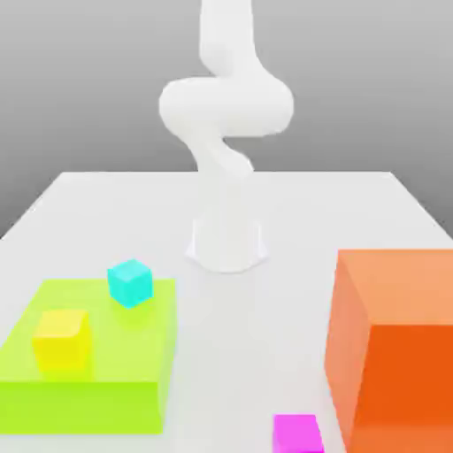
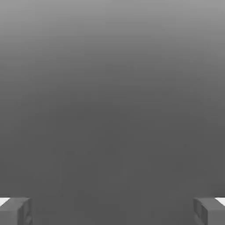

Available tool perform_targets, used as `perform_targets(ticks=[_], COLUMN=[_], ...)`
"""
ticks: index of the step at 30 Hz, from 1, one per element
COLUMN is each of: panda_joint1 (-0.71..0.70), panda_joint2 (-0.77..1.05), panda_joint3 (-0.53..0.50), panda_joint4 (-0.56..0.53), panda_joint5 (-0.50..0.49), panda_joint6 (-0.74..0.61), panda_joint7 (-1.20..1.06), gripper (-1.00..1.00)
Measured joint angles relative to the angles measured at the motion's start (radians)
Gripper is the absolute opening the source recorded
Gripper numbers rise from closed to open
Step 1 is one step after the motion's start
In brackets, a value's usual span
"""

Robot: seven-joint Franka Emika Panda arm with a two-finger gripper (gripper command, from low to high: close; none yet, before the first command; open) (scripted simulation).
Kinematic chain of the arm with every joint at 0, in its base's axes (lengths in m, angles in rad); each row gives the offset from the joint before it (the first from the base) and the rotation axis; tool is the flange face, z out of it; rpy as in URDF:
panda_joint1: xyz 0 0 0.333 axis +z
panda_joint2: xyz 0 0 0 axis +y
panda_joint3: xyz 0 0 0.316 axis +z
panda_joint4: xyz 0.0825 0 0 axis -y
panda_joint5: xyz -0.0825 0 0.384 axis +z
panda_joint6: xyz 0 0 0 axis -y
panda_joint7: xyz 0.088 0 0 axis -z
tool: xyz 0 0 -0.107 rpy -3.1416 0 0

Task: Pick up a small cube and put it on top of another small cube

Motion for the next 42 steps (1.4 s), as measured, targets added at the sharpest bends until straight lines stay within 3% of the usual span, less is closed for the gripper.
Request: perform_targets(ticks=[10,16,21,26,28,29,33,36,37,42], panda_joint1=[0.158,0.238,0.286,0.293,0.263,0.253,0.441,0.636,0.671,0.671], panda_joint2=[0.28,0.451,0.603,0.71,0.72,0.747,0.892,0.998,1.016,1.016], panda_joint3=[0.22,0.398,0.558,0.636,0.636,0.623,0.347,0.122,0.086,0.086], panda_joint4=[-0.169,-0.292,-0.405,-0.543,-0.604,-0.615,-0.596,-0.57,-0.566,-0.566], panda_joint5=[0.192,0.251,0.227,0.103,0.061,-0.007,-0.347,-0.484,-0.49,-0.49], panda_joint6=[0.209,0.34,0.46,0.54,0.546,0.565,0.662,0.746,0.761,0.764], panda_joint7=[0.252,0.467,0.707,0.998,1.088,1.149,1.405,1.511,1.517,1.517], gripper=[0.0,0.0,0.0,0.0,0.0,0.0,0.0,0.0,-1.0,-1.0])
